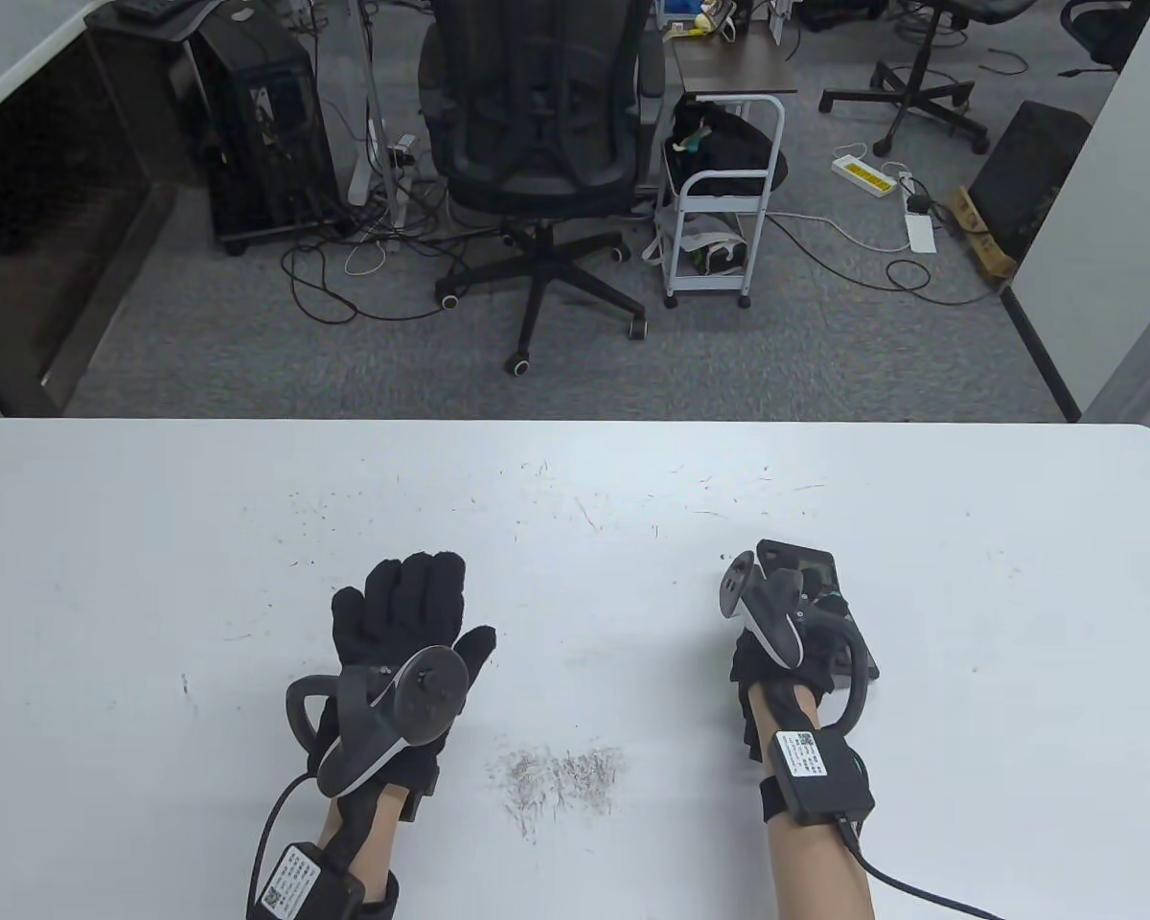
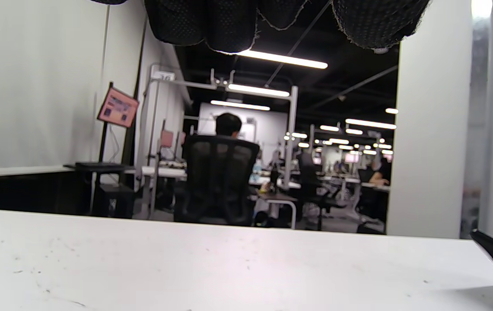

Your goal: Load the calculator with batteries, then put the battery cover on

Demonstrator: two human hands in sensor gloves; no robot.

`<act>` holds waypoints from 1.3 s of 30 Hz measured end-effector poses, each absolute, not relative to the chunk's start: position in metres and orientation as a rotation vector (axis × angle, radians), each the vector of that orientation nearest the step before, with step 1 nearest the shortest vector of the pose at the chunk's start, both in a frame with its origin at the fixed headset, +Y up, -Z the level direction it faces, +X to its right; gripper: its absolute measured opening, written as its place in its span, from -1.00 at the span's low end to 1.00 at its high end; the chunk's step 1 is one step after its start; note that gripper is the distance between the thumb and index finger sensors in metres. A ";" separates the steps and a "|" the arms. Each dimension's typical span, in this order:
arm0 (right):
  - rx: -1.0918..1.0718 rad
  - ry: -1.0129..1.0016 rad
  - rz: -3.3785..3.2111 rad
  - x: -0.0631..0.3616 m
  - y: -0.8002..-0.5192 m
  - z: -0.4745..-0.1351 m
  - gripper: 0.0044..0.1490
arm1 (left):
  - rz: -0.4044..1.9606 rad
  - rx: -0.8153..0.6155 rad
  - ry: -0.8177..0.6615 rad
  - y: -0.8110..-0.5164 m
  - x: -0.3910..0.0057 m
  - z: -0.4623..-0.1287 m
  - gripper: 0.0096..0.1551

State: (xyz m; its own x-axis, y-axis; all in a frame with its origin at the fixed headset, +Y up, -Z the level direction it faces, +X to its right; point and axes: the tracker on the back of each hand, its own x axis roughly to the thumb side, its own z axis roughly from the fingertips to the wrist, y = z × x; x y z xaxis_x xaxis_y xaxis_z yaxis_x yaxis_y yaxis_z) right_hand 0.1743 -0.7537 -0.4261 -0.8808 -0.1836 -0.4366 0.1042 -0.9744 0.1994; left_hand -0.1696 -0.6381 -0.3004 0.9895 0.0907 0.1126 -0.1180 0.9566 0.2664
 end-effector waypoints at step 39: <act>0.125 -0.304 -3.588 0.176 -0.709 -0.376 0.00 | 0.075 0.234 -0.107 -0.644 -0.161 -0.303 -0.07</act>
State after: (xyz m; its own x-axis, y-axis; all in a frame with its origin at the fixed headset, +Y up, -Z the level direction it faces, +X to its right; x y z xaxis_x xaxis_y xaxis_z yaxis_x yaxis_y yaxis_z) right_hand 0.1757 -0.7088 -0.3761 -0.8932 0.4378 -0.1029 -0.4489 -0.8820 0.1437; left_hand -0.1607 -0.6437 -0.3029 0.9915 0.0621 0.1142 -0.0870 0.9699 0.2275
